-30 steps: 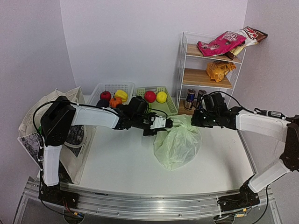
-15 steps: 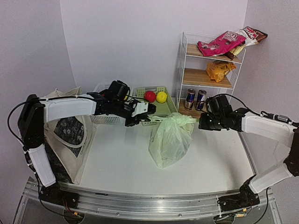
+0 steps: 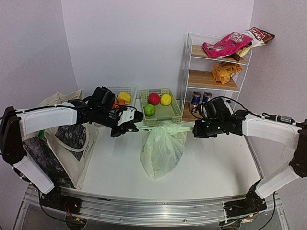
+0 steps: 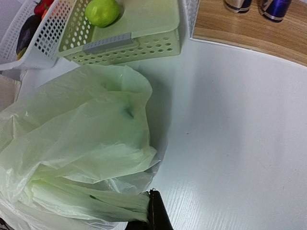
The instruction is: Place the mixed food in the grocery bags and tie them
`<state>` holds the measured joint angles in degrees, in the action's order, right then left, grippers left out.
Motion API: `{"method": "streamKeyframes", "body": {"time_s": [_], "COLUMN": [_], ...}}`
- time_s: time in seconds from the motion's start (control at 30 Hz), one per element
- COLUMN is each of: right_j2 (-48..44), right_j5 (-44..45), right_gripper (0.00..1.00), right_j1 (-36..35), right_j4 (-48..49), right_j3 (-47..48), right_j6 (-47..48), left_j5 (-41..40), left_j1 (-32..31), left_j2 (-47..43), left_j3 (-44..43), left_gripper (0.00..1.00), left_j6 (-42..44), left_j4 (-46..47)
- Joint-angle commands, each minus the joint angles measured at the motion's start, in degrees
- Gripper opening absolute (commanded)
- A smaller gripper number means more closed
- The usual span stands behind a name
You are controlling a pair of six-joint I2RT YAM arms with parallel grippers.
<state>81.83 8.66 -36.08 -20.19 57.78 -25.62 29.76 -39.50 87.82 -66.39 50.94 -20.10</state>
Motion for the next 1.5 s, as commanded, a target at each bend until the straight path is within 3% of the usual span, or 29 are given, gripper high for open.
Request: {"method": "streamKeyframes", "body": {"time_s": [0.0, 0.17, 0.4, 0.93, 1.17, 1.47], "right_j2": [7.2, 18.7, 31.9, 46.6, 41.9, 22.8], "right_j5": [2.2, 0.7, -4.5, -5.9, -5.9, -3.9], "right_gripper": [0.0, 0.0, 0.0, 0.0, 0.0, 0.0], "right_j1": [0.6, 0.7, 0.7, -1.6, -1.6, -1.6], "right_j4": [-4.4, -2.9, 2.2, 6.8, 7.0, 7.2], "right_j3": [5.8, 16.2, 28.1, 44.0, 39.3, 25.1], "right_j6": [-1.6, 1.0, 2.4, 4.6, 5.5, 8.5], "left_j5": [-5.0, -8.5, -9.6, -10.8, -5.9, 0.2], "left_j1": [4.3, 6.0, 11.2, 16.0, 16.0, 15.5], "left_j2": [-2.8, 2.2, 3.3, 1.0, -3.1, -10.2], "left_j3": [3.3, 0.5, -1.4, -0.4, 1.8, 8.0], "left_gripper": [0.0, 0.0, 0.0, 0.0, 0.0, 0.0], "left_j6": [-1.8, -3.7, -2.9, -1.2, -0.7, -1.0], "left_j4": [-2.7, 4.2, 5.9, 11.1, 7.6, 2.0]}}
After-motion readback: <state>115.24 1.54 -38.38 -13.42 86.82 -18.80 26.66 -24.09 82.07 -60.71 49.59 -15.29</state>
